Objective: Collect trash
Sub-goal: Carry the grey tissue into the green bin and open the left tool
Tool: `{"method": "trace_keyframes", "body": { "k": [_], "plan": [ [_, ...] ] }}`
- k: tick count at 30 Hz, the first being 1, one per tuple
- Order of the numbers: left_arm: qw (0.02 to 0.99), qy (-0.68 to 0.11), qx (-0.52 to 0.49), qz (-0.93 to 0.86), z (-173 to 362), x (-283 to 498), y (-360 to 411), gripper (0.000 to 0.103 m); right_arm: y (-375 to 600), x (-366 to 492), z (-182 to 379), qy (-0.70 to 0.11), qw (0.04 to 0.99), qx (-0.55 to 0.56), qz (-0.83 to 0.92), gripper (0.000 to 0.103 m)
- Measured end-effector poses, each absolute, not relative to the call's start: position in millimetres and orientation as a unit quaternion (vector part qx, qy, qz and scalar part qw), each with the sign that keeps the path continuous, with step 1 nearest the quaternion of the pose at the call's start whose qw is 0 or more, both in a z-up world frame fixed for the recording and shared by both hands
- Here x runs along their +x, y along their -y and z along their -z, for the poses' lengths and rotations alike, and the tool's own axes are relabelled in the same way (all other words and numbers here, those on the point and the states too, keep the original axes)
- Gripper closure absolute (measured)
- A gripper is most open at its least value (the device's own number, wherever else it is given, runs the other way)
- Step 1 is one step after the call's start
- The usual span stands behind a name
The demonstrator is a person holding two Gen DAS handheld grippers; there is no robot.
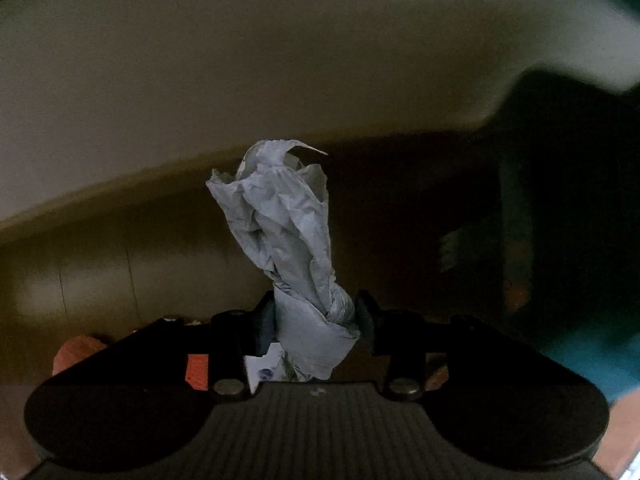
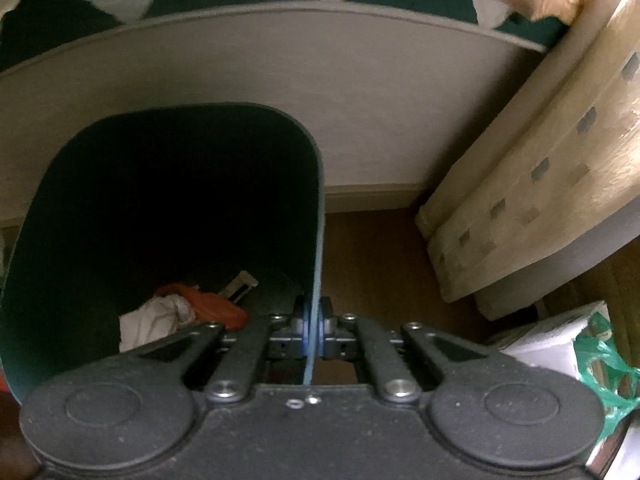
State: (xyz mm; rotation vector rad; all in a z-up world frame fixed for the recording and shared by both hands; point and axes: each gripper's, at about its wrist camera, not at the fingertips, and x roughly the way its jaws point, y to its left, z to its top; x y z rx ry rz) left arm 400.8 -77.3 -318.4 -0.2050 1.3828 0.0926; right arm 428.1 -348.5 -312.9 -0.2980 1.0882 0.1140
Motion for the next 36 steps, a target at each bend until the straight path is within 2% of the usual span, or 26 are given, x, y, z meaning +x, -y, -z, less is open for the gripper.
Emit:
{"method": "trace_keyframes", "body": {
  "k": [6, 13, 17, 24, 36],
  "plan": [
    [0.795, -0.596, -0.115, 0.003, 242, 380, 77, 0.062, 321, 413, 303, -0.517, 0.84, -0.16, -0.044, 0.101],
    [0.789, -0.601, -0.115, 0.063, 213, 378, 105, 0.062, 303, 413, 298, -0.545, 0.824, -0.153, -0.022, 0.1],
    [0.776, -0.612, -0.117, 0.095, 221, 393, 118, 0.062, 299, 413, 294, -0.552, 0.823, -0.136, -0.002, 0.099],
    [0.756, -0.638, -0.095, 0.112, 272, 422, 158, 0.062, 289, 415, 293, -0.519, 0.84, -0.156, -0.019, 0.099],
    [0.717, -0.683, -0.104, 0.095, 320, 441, 170, 0.062, 278, 413, 290, -0.5, 0.848, -0.173, -0.039, 0.098]
  ]
}}
